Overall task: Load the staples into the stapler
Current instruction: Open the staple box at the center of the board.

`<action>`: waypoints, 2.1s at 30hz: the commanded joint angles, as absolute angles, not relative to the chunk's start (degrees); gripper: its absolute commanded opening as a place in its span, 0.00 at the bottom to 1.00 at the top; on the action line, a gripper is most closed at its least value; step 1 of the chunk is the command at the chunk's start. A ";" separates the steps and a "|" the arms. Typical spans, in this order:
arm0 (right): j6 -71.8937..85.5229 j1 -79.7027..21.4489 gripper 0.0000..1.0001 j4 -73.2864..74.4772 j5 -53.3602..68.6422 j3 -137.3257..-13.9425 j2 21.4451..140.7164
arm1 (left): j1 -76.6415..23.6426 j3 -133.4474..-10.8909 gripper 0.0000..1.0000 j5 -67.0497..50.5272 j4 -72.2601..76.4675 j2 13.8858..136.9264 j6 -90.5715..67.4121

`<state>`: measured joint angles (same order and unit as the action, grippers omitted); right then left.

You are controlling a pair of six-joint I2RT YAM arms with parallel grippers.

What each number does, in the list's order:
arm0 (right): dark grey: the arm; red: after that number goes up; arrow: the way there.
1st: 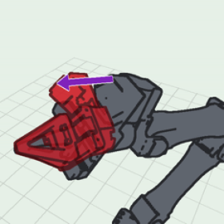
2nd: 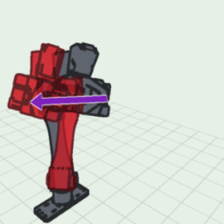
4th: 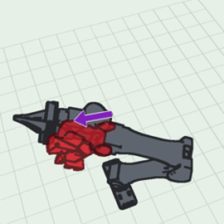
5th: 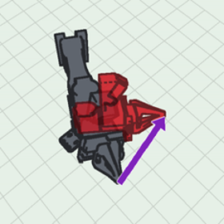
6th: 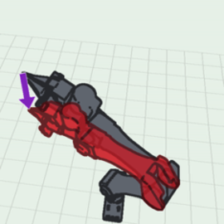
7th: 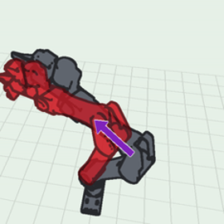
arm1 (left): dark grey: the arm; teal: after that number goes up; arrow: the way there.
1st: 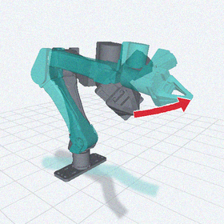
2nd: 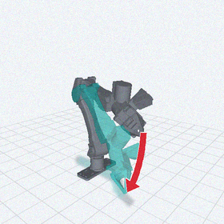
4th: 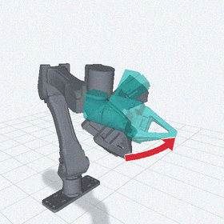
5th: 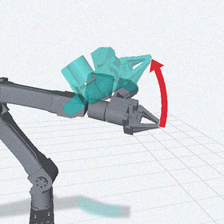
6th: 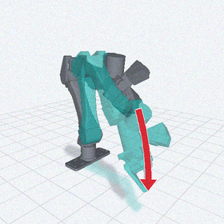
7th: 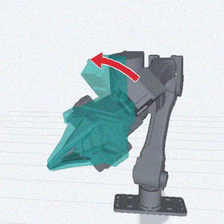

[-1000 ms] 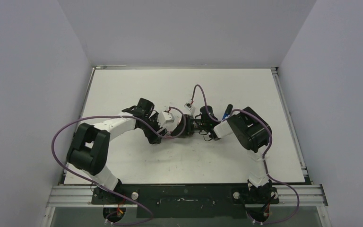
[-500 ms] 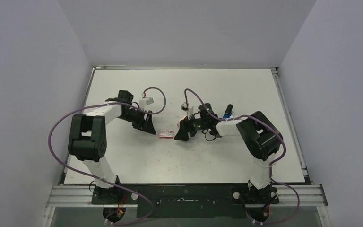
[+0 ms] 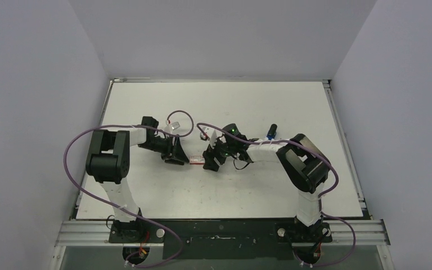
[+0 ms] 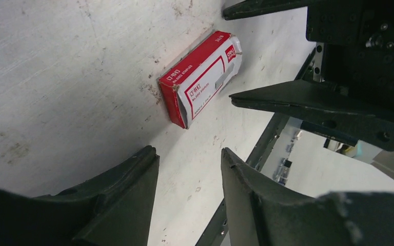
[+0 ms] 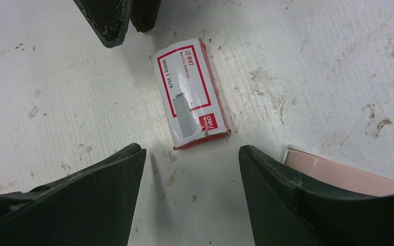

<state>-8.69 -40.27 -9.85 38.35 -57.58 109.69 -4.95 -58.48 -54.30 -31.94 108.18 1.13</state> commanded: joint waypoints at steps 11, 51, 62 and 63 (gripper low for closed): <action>-14.99 -44.38 0.53 -8.60 30.72 -60.99 113.34 | -4.48 -56.63 0.39 -59.38 -17.67 112.24 -11.00; -11.62 -48.35 0.41 -13.12 25.92 -59.66 115.46 | -7.94 -55.96 0.31 -64.72 -8.71 116.03 -16.61; -13.04 -48.36 0.47 -11.91 28.25 -62.07 116.95 | -8.62 -57.10 0.34 -64.79 -10.06 116.95 -14.93; -13.28 -48.35 0.47 -11.68 28.58 -62.39 117.10 | -8.75 -57.37 0.34 -64.79 -10.49 117.17 -14.53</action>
<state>-12.84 -46.24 -12.38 26.61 -60.82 112.92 -5.74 -55.99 -63.42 -11.42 115.18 -16.32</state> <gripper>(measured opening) 0.467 0.339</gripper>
